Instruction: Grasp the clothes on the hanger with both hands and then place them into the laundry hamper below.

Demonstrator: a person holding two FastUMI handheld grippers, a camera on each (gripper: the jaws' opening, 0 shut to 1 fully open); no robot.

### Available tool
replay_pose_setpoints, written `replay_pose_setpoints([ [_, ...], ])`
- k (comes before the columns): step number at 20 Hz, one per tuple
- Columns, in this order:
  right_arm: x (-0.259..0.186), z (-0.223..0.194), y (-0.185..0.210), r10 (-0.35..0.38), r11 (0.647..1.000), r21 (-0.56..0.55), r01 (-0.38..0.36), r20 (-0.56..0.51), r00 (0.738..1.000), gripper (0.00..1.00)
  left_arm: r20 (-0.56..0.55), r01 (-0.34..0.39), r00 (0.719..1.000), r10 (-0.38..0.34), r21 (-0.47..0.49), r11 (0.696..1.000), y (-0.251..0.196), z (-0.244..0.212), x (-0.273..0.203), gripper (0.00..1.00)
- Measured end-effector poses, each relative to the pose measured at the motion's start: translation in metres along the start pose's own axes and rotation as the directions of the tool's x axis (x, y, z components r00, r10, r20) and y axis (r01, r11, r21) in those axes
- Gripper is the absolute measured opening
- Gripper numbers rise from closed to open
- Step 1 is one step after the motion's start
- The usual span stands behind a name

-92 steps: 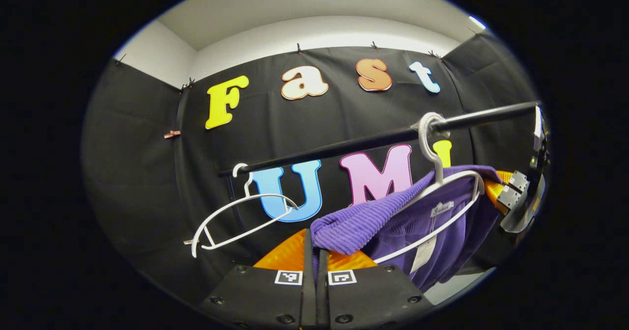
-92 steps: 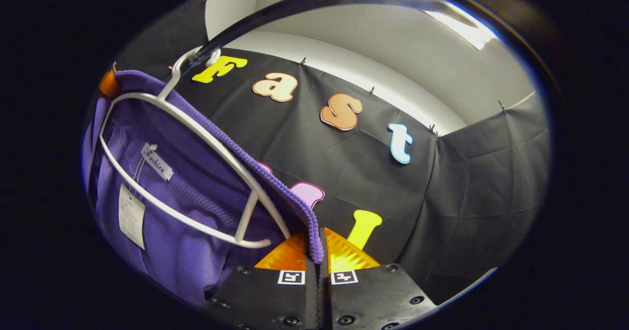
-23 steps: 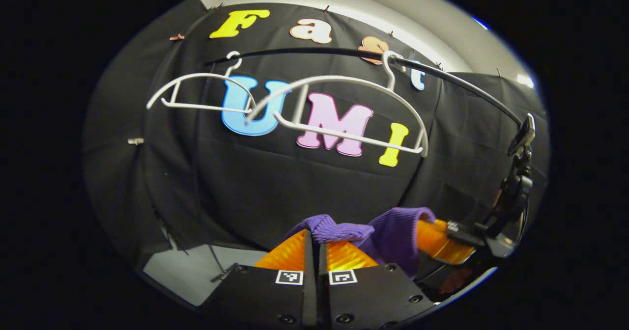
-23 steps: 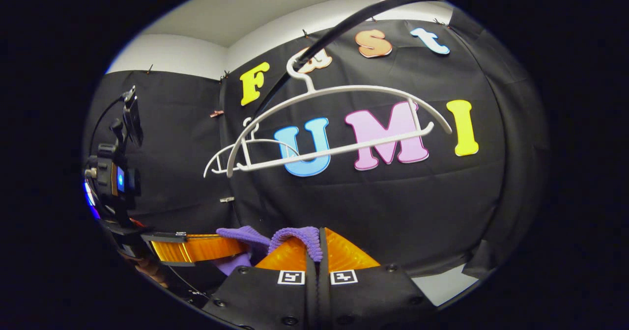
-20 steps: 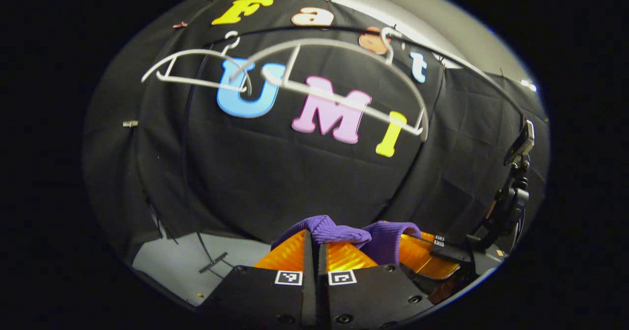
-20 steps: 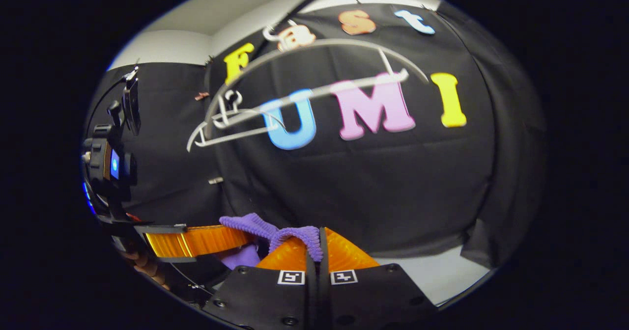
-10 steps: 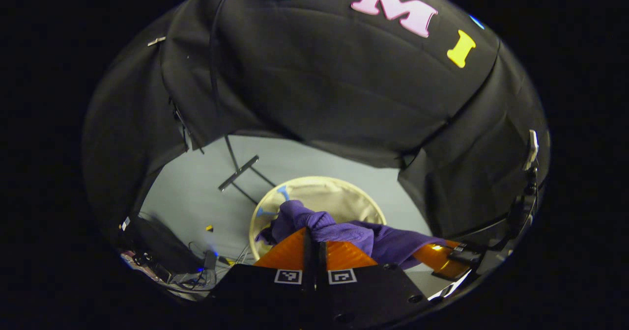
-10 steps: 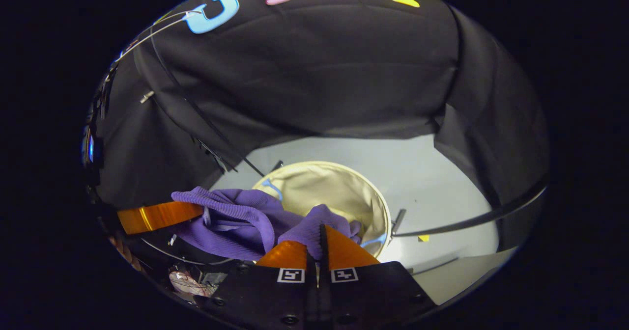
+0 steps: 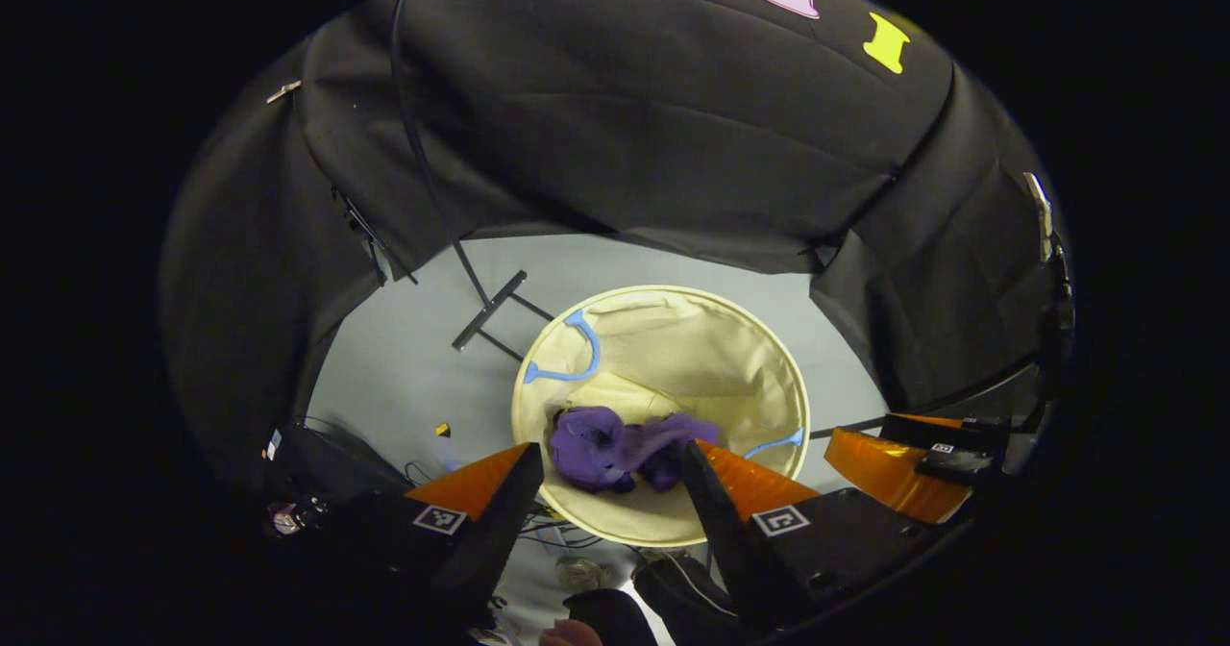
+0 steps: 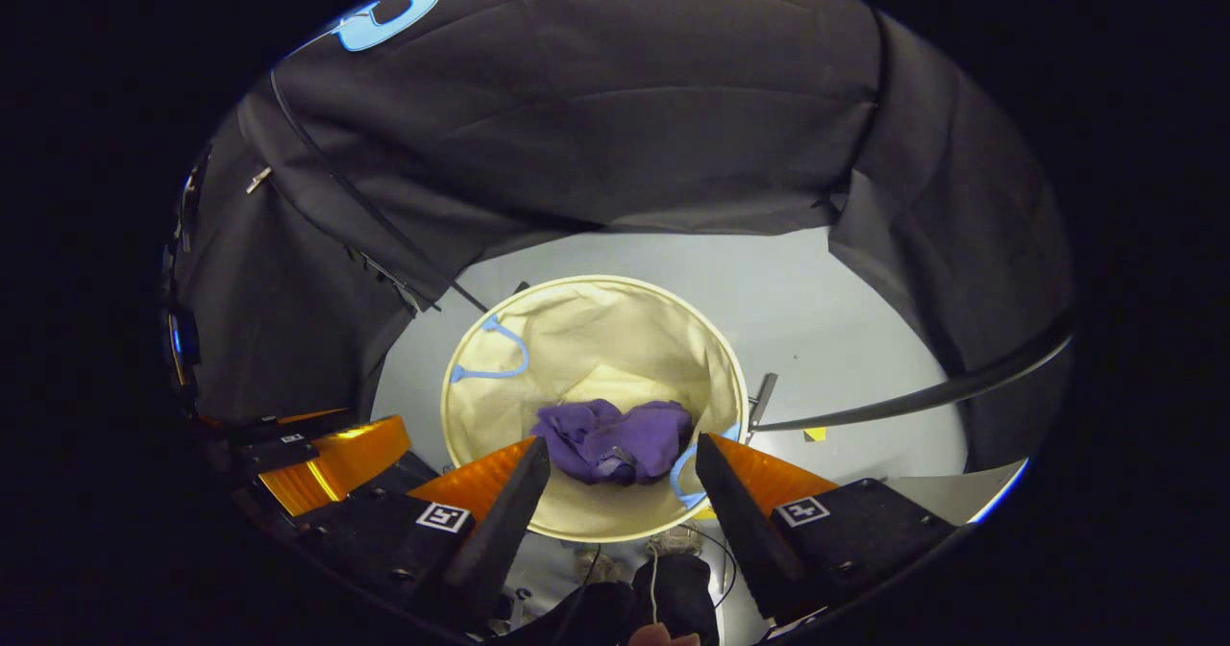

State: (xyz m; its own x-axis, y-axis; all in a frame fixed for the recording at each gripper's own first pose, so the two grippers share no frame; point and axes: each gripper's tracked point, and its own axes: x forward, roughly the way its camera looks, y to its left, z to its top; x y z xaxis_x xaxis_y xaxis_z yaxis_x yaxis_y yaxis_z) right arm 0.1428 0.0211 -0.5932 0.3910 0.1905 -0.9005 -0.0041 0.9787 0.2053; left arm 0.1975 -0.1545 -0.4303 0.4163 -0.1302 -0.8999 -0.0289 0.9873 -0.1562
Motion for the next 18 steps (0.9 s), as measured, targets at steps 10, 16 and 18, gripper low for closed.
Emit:
replay_pose_setpoints([
  [10, -0.165, 0.136, 0.053, 0.032, 0.995, -0.1, 0.007, 0.383, 0.923, 0.99, 0.286, 0.025, 0.957, -0.048, 0.083, 0.996, -0.002, 0.099, -0.145, 0.94],
  [16, -0.265, 0.175, 0.078, 0.03, 0.994, -0.107, 0.034, 0.541, 0.84, 0.99, 0.496, 0.001, 0.866, -0.061, 0.12, 0.993, -0.004, 0.154, -0.26, 0.94],
  [18, -0.299, 0.19, 0.084, 0.029, 0.992, -0.117, 0.053, 0.601, 0.799, 0.99, 0.564, 0.002, 0.822, -0.073, 0.126, 0.992, -0.005, 0.173, -0.304, 0.94],
])
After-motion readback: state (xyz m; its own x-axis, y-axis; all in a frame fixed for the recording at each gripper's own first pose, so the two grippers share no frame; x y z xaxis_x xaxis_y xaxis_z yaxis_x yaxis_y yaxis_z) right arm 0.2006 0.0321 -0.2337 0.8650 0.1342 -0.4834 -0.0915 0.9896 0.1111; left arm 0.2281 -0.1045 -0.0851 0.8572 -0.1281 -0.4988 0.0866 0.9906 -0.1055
